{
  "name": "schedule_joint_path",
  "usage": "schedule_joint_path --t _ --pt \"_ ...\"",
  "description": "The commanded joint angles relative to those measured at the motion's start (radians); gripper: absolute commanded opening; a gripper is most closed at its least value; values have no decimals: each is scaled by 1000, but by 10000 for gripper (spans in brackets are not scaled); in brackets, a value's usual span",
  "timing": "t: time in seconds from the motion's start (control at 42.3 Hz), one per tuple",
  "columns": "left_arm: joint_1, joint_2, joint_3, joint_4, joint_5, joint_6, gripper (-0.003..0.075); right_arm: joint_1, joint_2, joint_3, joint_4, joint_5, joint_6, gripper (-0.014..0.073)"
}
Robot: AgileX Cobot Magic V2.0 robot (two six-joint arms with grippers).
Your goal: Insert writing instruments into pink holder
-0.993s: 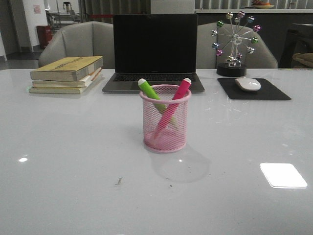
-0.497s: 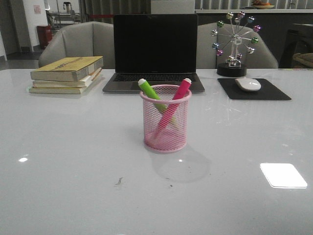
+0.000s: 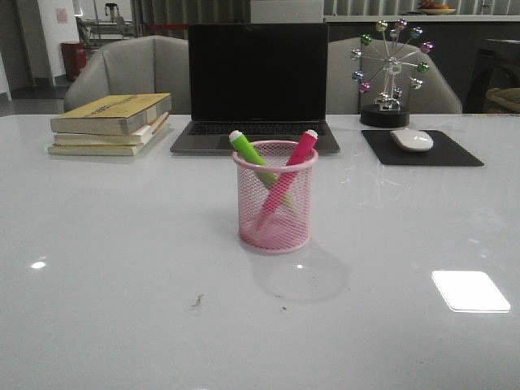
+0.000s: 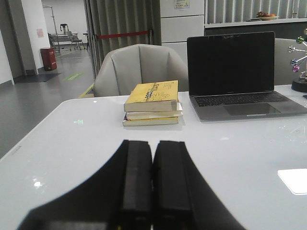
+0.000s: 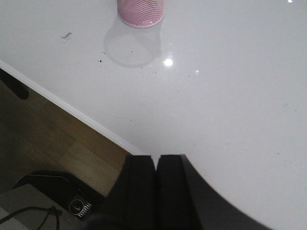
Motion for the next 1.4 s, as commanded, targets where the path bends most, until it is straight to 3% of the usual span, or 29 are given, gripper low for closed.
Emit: schedule_joint_path --t 0.0,0.662,0.97,1.183,1.372 --pt "0 -20 5 -11 -92 1 99 -2 2 -27 -15 -59 2 69" --pt "0 -20 5 -11 -92 1 99 -18 -34 8 -51 -78 -5 69" --pt "0 -20 5 -11 -92 1 99 -336 -381 391 -49 -590 -8 69" --pt "0 -20 5 -11 -92 1 99 -446 -560 589 -9 -707 -8 69" --pt "0 -20 5 -11 -92 1 99 -469 -581 637 -9 -801 -8 69"
